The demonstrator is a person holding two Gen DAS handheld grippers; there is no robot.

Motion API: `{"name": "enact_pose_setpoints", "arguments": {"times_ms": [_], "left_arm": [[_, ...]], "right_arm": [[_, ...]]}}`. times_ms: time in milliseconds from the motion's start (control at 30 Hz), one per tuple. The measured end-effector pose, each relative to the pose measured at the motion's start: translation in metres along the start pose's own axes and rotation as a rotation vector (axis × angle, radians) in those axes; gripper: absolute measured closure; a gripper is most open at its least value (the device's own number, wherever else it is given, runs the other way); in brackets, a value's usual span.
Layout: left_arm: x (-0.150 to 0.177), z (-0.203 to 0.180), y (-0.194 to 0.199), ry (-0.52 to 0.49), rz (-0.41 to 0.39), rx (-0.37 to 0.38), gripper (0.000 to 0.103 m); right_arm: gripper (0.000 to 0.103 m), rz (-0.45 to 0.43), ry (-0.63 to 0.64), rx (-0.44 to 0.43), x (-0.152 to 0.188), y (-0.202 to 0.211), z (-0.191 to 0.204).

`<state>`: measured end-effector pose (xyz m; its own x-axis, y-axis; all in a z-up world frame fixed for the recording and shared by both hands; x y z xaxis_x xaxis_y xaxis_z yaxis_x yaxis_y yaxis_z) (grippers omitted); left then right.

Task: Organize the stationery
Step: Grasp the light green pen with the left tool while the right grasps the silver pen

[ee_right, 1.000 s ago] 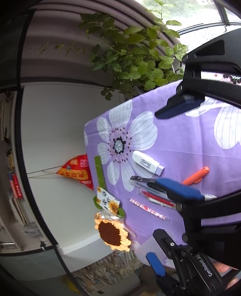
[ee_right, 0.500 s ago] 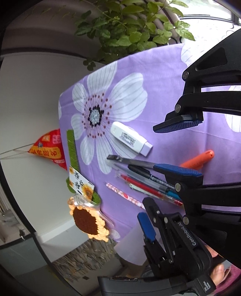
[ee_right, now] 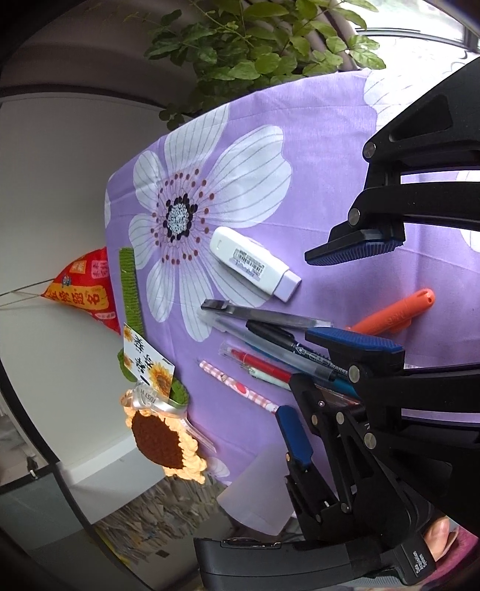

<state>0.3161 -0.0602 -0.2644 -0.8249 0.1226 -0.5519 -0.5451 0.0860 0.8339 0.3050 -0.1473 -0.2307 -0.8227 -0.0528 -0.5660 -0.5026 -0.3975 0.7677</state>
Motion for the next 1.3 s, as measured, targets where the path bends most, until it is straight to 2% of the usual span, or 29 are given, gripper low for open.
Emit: {"name": "enact_pose_setpoints", "arguments": {"times_ms": [200, 433, 667, 733, 800, 833, 1133, 1167, 1300], "left_arm": [[0.011, 0.005, -0.001, 0.007, 0.025, 0.012, 0.069], [0.023, 0.006, 0.008, 0.008, 0.039, 0.074, 0.07], [0.025, 0.006, 0.01, 0.004, 0.034, 0.089, 0.071], [0.025, 0.006, 0.01, 0.009, 0.036, 0.099, 0.071], [0.025, 0.007, 0.01, 0.02, 0.042, 0.116, 0.074], [0.025, 0.007, 0.011, 0.025, 0.042, 0.122, 0.076], [0.023, 0.017, 0.016, 0.048, 0.03, 0.106, 0.079], [0.024, 0.017, 0.015, 0.049, 0.034, 0.106, 0.075], [0.023, 0.014, 0.012, 0.043, 0.036, 0.1, 0.075]], "right_arm": [[0.066, 0.027, 0.04, -0.033, 0.002, -0.011, 0.018], [0.066, 0.074, 0.041, -0.007, 0.003, -0.03, 0.019], [0.066, 0.091, 0.057, 0.026, 0.005, -0.041, 0.019], [0.076, 0.085, 0.065, 0.047, 0.003, -0.042, 0.017], [0.094, 0.082, 0.066, 0.061, 0.001, -0.044, 0.015], [0.097, 0.083, 0.06, 0.064, 0.001, -0.044, 0.013], [0.098, 0.092, 0.032, 0.019, 0.007, -0.029, 0.009], [0.098, 0.093, 0.033, 0.02, 0.008, -0.028, 0.01], [0.098, 0.097, 0.04, 0.019, 0.012, -0.026, 0.013]]}}
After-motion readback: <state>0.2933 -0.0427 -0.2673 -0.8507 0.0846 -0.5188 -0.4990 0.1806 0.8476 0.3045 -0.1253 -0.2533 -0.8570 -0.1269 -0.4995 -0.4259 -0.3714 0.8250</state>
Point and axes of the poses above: each gripper's, at about its wrist camera, not at the fingertips, and y roughly against the way its jaws point, z to its left, x to its underside, the point moved 10 cm from there along -y, roughly the way its jaws point, and after that the axes turned 3 degrees about -x, right-handed, at the moved point
